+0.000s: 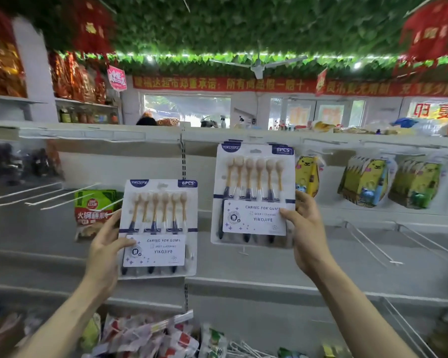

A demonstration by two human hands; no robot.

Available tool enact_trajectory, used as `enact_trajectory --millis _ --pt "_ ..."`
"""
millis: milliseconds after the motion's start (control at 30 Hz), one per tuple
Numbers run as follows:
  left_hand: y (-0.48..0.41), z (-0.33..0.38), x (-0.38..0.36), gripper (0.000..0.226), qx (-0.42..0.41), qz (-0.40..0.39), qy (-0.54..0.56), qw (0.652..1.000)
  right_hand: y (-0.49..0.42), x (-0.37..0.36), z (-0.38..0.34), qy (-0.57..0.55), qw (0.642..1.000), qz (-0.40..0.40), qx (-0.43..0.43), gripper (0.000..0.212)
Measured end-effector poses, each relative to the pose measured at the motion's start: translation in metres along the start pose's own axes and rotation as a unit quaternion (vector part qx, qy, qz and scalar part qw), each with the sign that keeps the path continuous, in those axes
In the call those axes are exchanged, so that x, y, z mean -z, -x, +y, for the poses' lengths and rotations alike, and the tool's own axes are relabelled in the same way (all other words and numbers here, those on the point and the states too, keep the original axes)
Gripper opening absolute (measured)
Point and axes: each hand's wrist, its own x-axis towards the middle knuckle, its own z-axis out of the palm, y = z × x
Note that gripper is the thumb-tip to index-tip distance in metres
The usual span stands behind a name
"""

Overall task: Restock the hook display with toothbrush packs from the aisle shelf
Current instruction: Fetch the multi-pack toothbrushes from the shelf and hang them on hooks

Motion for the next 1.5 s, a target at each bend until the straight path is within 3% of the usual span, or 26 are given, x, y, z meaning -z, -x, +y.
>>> enact_trajectory --millis 767,1000,1233,1500 --pt "-0.039 -0.023 0.017 0.082 0.025 -0.009 0.029 0.999 -0.049 -0.017 0.028 0.044 0.998 0.034 0.002 0.044" --pt "-0.035 -0.025 0.006 0.081 0.026 -0.027 0.039 0.999 -0.063 -0.012 0.051 0.074 0.997 0.013 -0.036 0.034" --pt "-0.028 -0.024 0.006 0.081 0.023 -0.029 0.030 0.999 -0.070 -0.019 0.063 0.099 0.993 0.051 -0.031 0.012" --pt "-0.019 -0.025 0.018 0.079 0.020 -0.023 0.039 0.999 -0.078 -0.026 0.074 0.114 0.990 0.070 -0.042 0.012"
